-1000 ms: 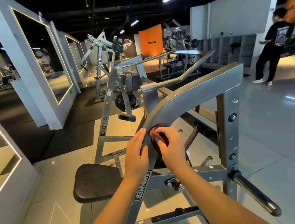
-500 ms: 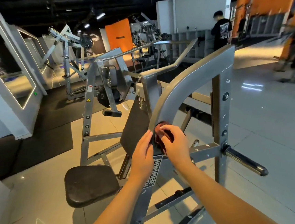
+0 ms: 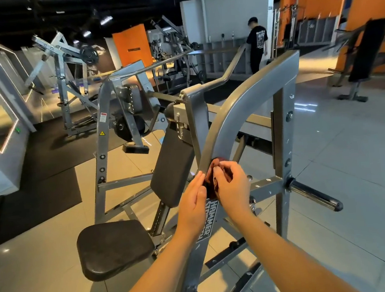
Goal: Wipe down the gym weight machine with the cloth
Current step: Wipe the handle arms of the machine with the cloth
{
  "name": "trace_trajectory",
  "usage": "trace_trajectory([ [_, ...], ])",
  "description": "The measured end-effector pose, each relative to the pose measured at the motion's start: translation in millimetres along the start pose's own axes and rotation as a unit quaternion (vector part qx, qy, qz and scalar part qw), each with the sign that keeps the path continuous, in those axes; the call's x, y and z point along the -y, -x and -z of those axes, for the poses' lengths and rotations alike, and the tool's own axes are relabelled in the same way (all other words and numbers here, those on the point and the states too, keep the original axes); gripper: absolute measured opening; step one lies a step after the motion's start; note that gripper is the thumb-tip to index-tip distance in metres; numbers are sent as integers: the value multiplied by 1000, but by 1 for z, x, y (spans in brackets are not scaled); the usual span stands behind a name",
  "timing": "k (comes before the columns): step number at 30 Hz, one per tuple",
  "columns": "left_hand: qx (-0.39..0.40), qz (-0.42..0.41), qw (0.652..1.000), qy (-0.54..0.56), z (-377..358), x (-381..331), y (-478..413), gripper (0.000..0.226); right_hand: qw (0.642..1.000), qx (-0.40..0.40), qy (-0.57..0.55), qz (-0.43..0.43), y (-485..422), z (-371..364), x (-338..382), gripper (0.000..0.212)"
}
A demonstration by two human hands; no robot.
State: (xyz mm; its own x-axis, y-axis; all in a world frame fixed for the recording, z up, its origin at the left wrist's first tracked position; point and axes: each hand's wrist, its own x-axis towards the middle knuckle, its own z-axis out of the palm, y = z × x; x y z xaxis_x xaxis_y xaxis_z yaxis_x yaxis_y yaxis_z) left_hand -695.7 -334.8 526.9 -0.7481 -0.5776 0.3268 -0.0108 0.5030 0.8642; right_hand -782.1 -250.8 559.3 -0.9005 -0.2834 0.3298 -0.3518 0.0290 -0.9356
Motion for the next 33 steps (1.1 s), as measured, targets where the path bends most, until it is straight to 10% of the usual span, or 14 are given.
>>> trace_trajectory([
  [33,-23,23,999,-20,-12,7,15,42,994,55,-35,-83,-10,14,-4,3],
])
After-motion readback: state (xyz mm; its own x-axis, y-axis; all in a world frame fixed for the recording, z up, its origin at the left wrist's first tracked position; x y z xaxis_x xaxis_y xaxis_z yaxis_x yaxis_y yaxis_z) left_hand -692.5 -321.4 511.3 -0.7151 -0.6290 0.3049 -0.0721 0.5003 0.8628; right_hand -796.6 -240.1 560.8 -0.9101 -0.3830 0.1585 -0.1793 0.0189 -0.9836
